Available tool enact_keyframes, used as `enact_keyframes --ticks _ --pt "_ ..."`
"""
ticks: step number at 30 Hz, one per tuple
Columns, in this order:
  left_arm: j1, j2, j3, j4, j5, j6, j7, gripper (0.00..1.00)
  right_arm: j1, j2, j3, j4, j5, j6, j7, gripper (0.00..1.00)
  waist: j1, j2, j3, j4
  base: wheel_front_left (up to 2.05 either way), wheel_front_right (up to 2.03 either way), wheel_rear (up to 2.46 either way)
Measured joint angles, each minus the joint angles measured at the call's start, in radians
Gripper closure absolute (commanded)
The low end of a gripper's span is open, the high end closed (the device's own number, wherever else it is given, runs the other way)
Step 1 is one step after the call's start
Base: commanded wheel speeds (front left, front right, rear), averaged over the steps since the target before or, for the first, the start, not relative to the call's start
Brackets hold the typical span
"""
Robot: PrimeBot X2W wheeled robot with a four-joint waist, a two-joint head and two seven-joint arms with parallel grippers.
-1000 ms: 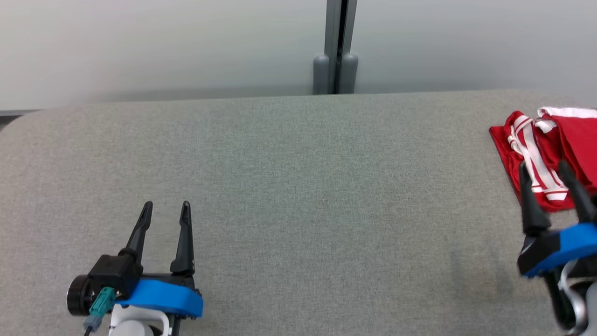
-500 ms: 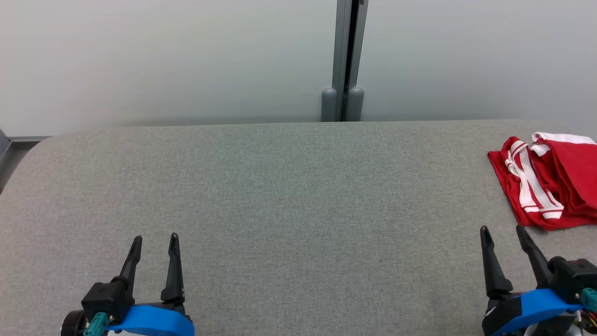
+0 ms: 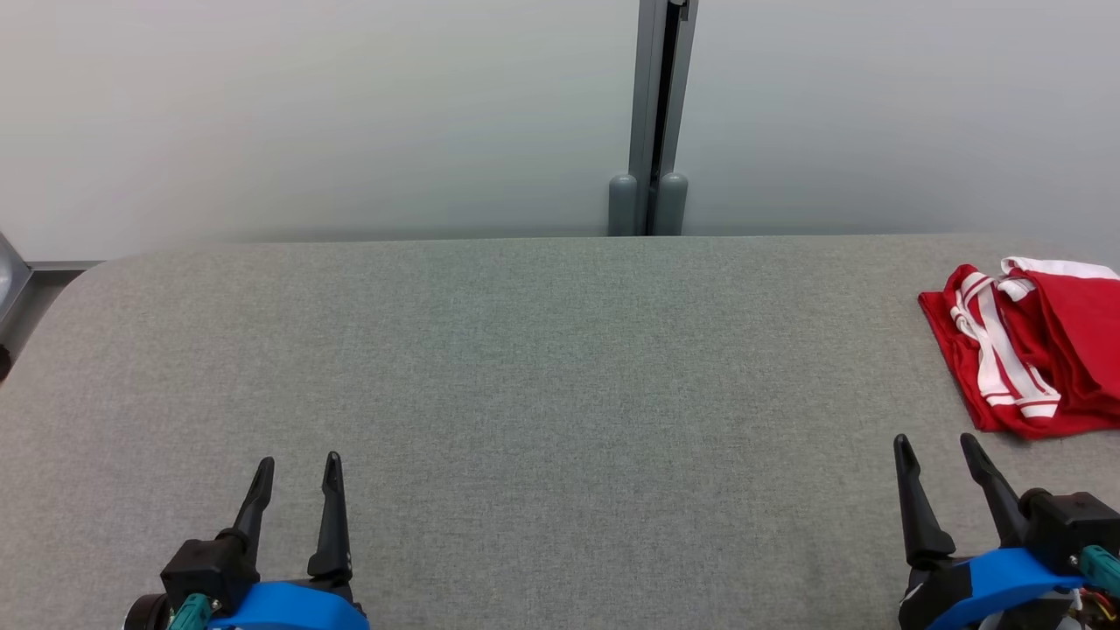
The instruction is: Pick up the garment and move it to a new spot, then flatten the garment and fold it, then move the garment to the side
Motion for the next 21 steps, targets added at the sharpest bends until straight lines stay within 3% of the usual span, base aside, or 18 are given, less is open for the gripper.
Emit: enact_keyframes --ticks 19,20,21 --pt "-0.001 -0.002 0.005 0.017 0.002 -0.014 0.0 0.0 0.004 0.001 0.019 0.024 0.036 0.0 -0.002 0.0 0.0 0.0 0.003 -0.008 0.0 0.0 0.0" --pt "-0.001 -0.002 0.005 0.019 0.002 -0.014 0.0 1.0 0.004 0.001 0.021 0.025 0.037 0.0 -0.004 1.0 0.0 0.0 0.004 -0.009 0.0 0.0 0.0" --pt "0.0 -0.002 0.005 0.024 0.002 -0.014 0.001 1.0 0.005 0.001 0.021 0.03 0.037 0.0 -0.004 1.0 0.0 0.0 0.004 -0.009 0.0 0.0 0.0"
